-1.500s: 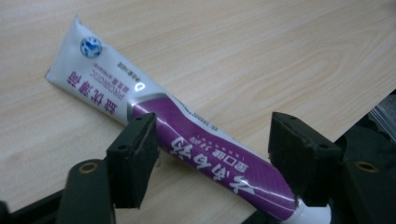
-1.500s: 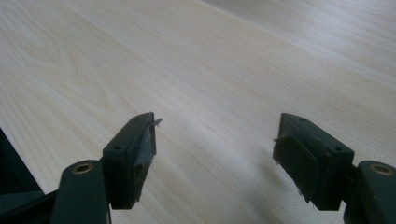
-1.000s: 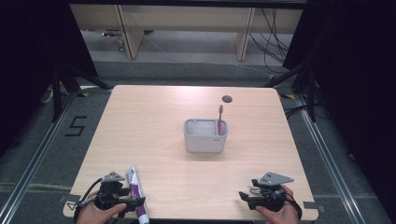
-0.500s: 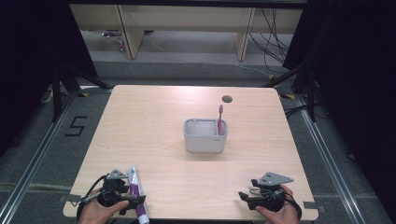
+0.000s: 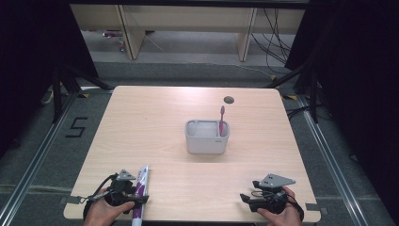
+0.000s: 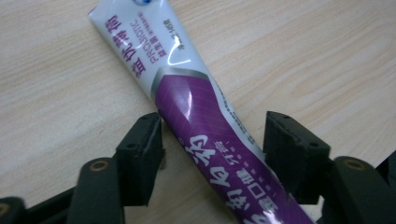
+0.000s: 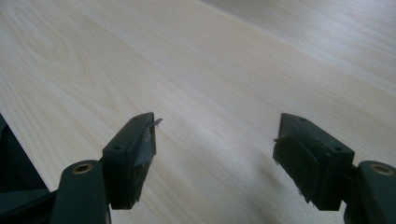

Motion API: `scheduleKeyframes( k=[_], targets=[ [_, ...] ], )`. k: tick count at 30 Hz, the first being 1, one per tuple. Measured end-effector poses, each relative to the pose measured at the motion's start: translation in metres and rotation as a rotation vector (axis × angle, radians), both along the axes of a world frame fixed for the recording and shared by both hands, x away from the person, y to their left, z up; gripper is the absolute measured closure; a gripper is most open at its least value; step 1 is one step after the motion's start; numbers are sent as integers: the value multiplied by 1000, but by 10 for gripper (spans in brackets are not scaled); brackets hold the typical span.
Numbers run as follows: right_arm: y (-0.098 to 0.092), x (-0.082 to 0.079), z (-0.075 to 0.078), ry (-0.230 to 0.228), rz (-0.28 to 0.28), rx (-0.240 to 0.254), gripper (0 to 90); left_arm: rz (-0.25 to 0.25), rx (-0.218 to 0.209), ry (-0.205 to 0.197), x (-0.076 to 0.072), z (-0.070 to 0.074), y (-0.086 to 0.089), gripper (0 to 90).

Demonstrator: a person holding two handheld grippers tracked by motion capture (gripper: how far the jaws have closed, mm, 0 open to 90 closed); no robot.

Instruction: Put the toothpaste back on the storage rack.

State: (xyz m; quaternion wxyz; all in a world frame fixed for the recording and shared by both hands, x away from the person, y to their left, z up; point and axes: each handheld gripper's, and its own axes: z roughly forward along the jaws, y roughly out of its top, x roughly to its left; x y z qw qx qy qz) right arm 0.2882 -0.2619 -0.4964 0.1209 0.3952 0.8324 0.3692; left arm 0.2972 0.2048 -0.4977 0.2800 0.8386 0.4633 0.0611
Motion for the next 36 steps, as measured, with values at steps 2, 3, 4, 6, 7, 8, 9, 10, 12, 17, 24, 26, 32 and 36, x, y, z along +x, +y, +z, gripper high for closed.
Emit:
scheduleKeyframes(
  k=[2, 3, 4, 6, 7, 8, 9, 10, 12, 17, 24, 26, 32, 36],
  targets=[
    [0, 0, 0, 0, 0, 0, 294, -20, 17, -2, 1, 1, -2, 446],
    [0, 0, 0, 0, 0, 4, 294, -31, 25, 0, 2, 2, -2, 466],
    [0, 0, 0, 0, 1, 4, 294, -35, 29, 2, 2, 2, -4, 485],
    [0, 0, 0, 1, 1, 3, 294, -52, 43, 5, 3, 3, -6, 517],
    [0, 0, 0, 1, 1, -2, 294, -64, 50, 4, 4, 4, -6, 529],
    [0, 0, 0, 1, 1, -1, 294, -78, 62, 5, 5, 4, -7, 538],
    [0, 1, -1, -8, 5, -6, 294, -83, 70, 9, 5, 5, -8, 545],
    [0, 0, 0, -2, -1, -1, 294, -90, 77, 4, 6, 5, -9, 552],
    [0, 1, 0, -7, 4, 0, 294, -108, 84, 9, 7, 6, -11, 563],
    [0, 0, 0, -2, -1, 1, 294, -146, 93, 9, 8, 10, -13, 605],
    [0, 2, 0, -19, 15, -5, 294, -190, 102, 7, 9, 13, -16, 710],
    [-1, 1, 1, -15, 10, -5, 295, -191, 97, 11, 9, 12, -16, 714],
    [-1, 1, 0, -19, 9, -3, 295, -218, 102, 42, 13, 12, -17, 723],
    [0, 0, 0, 2, 2, 2, 294, -240, 117, 61, 15, 13, -20, 730]
  ],
)
